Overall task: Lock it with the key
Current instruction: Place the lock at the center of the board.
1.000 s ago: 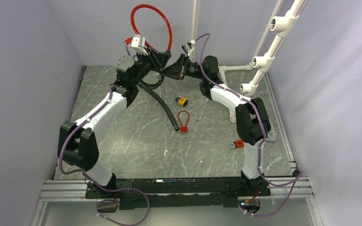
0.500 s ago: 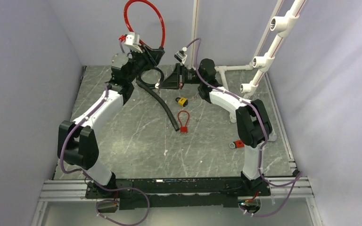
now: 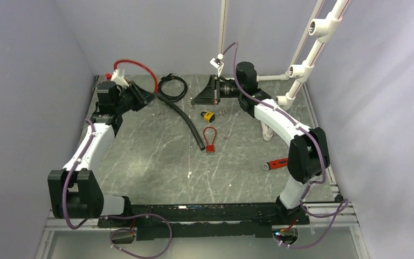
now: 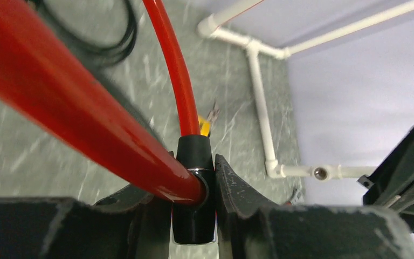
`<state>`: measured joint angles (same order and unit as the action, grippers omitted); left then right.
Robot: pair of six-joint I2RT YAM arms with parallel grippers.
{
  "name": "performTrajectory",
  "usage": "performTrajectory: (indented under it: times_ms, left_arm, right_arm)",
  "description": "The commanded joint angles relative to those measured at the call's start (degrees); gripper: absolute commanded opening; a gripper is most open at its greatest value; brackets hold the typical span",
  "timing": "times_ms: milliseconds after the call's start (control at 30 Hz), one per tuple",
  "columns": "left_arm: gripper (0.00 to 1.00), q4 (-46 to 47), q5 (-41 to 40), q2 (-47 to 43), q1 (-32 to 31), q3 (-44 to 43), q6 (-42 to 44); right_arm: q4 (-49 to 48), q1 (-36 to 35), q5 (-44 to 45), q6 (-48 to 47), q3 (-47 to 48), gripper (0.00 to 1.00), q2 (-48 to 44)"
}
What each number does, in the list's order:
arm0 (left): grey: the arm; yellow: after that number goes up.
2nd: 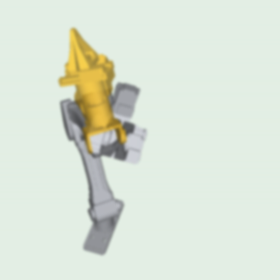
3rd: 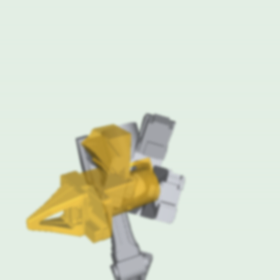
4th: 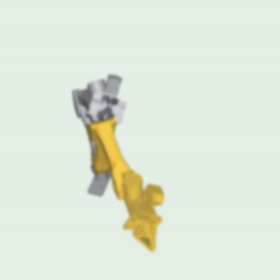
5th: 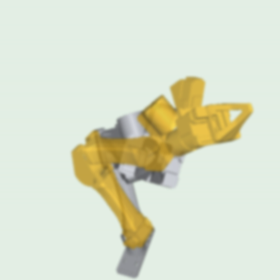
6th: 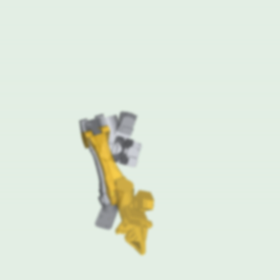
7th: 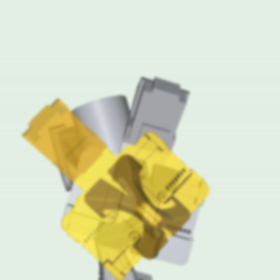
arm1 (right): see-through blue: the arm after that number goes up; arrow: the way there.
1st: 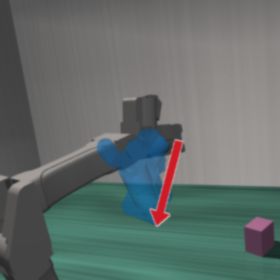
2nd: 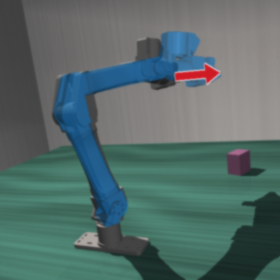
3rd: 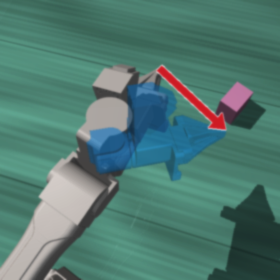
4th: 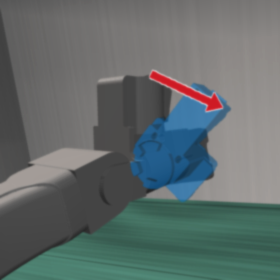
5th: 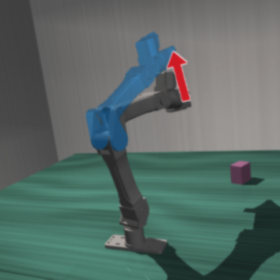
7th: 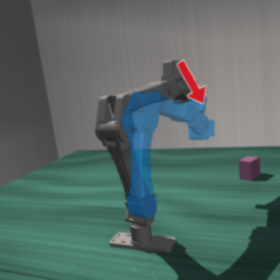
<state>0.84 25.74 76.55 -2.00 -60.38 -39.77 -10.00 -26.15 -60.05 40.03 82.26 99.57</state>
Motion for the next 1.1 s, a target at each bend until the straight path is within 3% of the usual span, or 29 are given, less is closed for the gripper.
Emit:
performTrajectory:
  times_ms: [0,433,700,733,833,967,1067]
  left_arm:
    - [0.00,-3.99,8.56,-0.44,5.17,5.91,-6.19]
    - [0.00,7.12,17.39,5.84,7.54,20.53,-16.05]
    - [0.00,2.26,16.85,7.70,7.45,25.16,-14.94]
    - [0.03,1.11,16.86,7.76,7.48,25.85,-14.90]
    - [0.30,-0.62,15.64,6.23,7.45,28.29,-15.81]
    - [0.47,-4.92,13.90,5.12,7.45,28.32,-15.16]
    - [0.72,-9.55,13.29,4.35,7.45,26.59,-13.55]
  right_arm:
    - [3.71,0.55,1.19,-4.63,-0.63,0.00,-1.24]
    - [7.12,0.58,2.17,-6.03,-1.49,0.00,-1.90]
    - [8.81,0.58,2.40,-7.02,-2.14,0.00,-2.46]
    - [8.99,0.58,2.47,-7.21,-2.18,0.00,-2.56]
    - [9.67,0.58,2.48,-7.66,-2.15,0.00,-2.63]
    - [9.74,0.58,2.42,-7.78,-2.19,0.00,-2.68]
    - [9.74,0.58,2.22,-7.62,-2.11,0.00,-2.56]
